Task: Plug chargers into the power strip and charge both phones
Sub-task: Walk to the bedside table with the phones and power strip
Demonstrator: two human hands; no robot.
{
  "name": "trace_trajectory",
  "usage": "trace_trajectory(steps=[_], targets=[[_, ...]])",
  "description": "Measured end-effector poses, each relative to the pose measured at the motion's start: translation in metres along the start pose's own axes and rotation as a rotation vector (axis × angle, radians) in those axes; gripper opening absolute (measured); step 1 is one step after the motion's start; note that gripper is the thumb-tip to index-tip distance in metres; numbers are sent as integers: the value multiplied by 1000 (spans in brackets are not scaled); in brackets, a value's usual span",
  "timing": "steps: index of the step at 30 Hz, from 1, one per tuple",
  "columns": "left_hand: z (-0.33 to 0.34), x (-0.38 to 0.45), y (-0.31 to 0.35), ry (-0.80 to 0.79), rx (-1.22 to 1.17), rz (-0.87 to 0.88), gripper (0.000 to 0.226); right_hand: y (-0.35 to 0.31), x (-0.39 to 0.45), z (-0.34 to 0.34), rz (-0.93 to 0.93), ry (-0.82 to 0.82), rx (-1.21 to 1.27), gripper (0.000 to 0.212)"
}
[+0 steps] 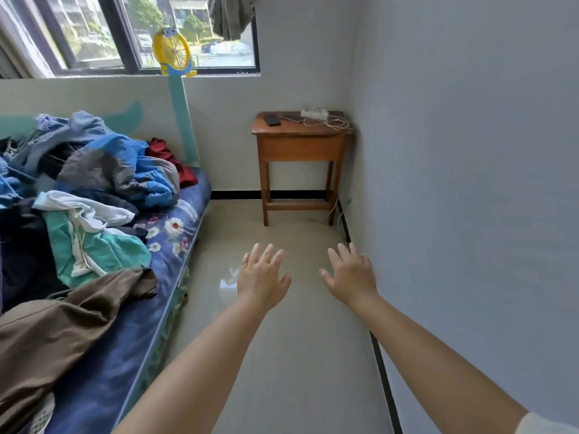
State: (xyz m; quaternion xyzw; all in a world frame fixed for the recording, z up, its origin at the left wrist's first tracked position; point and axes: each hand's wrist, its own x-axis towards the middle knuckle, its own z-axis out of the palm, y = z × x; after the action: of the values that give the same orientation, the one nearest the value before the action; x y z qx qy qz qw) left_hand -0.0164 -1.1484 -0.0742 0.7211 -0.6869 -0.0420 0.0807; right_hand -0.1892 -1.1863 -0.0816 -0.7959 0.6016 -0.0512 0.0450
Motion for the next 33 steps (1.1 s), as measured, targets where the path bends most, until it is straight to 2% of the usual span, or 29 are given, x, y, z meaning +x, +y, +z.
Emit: trace_trajectory(steps=[6, 13, 21, 33], targets=[[21, 161, -46, -16, -7, -96, 55, -4, 178, 29, -59, -16, 13, 56], [14, 365, -91, -53, 29, -45, 53, 15, 376, 24, 75, -4, 11, 55], [31, 586, -104, -32, 27, 36, 53, 55, 573, 34, 172, 15, 47, 53], [57, 891, -132, -44, 13, -44, 52, 109, 888, 47, 81, -46, 97, 54]])
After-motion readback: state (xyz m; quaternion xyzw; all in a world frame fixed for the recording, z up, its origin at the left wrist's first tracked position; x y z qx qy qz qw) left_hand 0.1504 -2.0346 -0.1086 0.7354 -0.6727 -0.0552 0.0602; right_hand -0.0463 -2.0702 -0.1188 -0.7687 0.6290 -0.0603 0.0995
